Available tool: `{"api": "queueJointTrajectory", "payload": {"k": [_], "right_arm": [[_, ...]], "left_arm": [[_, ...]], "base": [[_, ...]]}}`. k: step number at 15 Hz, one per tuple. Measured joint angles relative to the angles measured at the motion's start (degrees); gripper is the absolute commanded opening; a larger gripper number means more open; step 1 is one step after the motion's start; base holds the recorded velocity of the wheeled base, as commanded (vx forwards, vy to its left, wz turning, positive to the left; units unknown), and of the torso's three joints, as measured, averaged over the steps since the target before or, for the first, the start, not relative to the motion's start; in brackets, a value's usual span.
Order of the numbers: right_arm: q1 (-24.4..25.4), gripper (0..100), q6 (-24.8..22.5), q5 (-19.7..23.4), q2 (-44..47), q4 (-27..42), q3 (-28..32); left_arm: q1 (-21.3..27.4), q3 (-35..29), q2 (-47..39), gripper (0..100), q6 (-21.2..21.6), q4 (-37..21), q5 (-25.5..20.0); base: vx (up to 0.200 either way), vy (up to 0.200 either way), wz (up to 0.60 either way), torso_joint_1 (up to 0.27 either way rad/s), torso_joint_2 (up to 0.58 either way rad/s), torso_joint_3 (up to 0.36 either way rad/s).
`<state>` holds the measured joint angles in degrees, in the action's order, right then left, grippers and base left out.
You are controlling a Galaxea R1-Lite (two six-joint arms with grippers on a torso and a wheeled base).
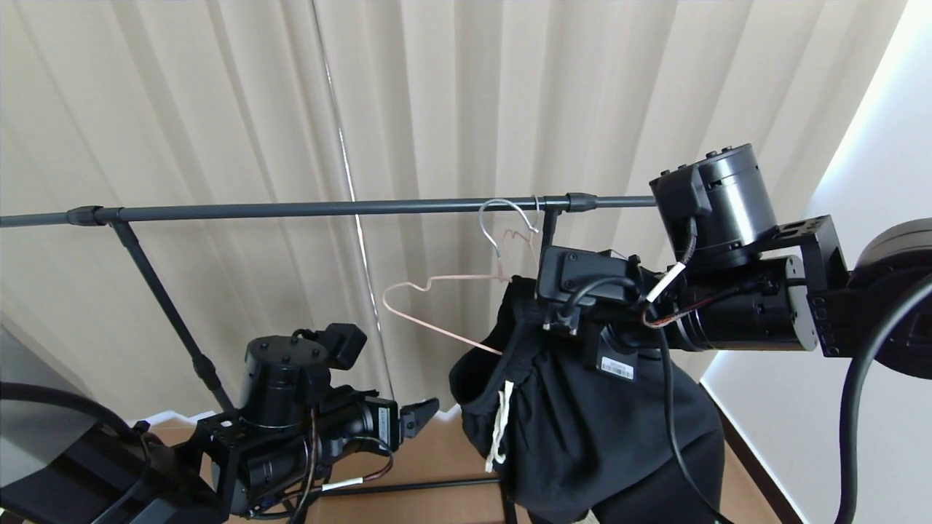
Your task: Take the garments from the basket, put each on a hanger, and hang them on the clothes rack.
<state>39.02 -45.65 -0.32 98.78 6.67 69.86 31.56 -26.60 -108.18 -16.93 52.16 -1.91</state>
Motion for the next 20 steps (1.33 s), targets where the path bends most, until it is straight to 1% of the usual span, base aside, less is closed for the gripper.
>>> {"api": "queueJointTrajectory", "payload": {"k": [3, 9, 11, 16, 17, 18, 20], "right_arm": [[2.7, 0, 0.1, -0.7, -1.4, -1.2, -2.3], [5.0, 0, 0.3, -0.3, -5.9, -1.5, -5.9], [5.2, 0, 0.4, -0.2, -6.9, -1.6, -6.7], [6.3, 0, 0.4, -0.1, -8.0, -6.7, -8.8], [6.4, 0, 0.4, -0.1, -8.0, -6.7, -9.0], [6.4, 0, 0.4, -0.1, -8.2, -6.9, -9.0], [6.4, 0, 0.5, -0.1, -8.5, -6.8, -9.1]], "left_arm": [[1.2, -1.0, -1.2, 100, -1.2, -0.1, 1.8], [2.0, -2.1, -3.4, 100, -2.1, -0.1, 3.0], [2.9, -2.2, -4.0, 100, -2.1, 0.0, 4.3], [4.3, -2.1, -4.8, 100, -2.1, 0.0, 4.6], [4.5, -2.0, -4.9, 100, -2.1, 0.0, 4.6], [4.6, -1.9, -4.9, 0, -2.1, 0.0, 4.7], [4.8, -1.9, -5.0, 0, -2.1, -0.1, 4.9]], "base": [[0.000, 0.000, 0.00, 0.000, 0.00, 0.000], [0.000, 0.000, 0.00, 0.000, 0.00, 0.000], [0.000, 0.000, 0.00, 0.000, 0.00, 0.000], [0.000, 0.000, 0.00, 0.000, 0.00, 0.000], [0.000, 0.000, 0.00, 0.000, 0.00, 0.000], [0.000, 0.000, 0.00, 0.000, 0.00, 0.000], [0.000, 0.000, 0.00, 0.000, 0.00, 0.000]]}}
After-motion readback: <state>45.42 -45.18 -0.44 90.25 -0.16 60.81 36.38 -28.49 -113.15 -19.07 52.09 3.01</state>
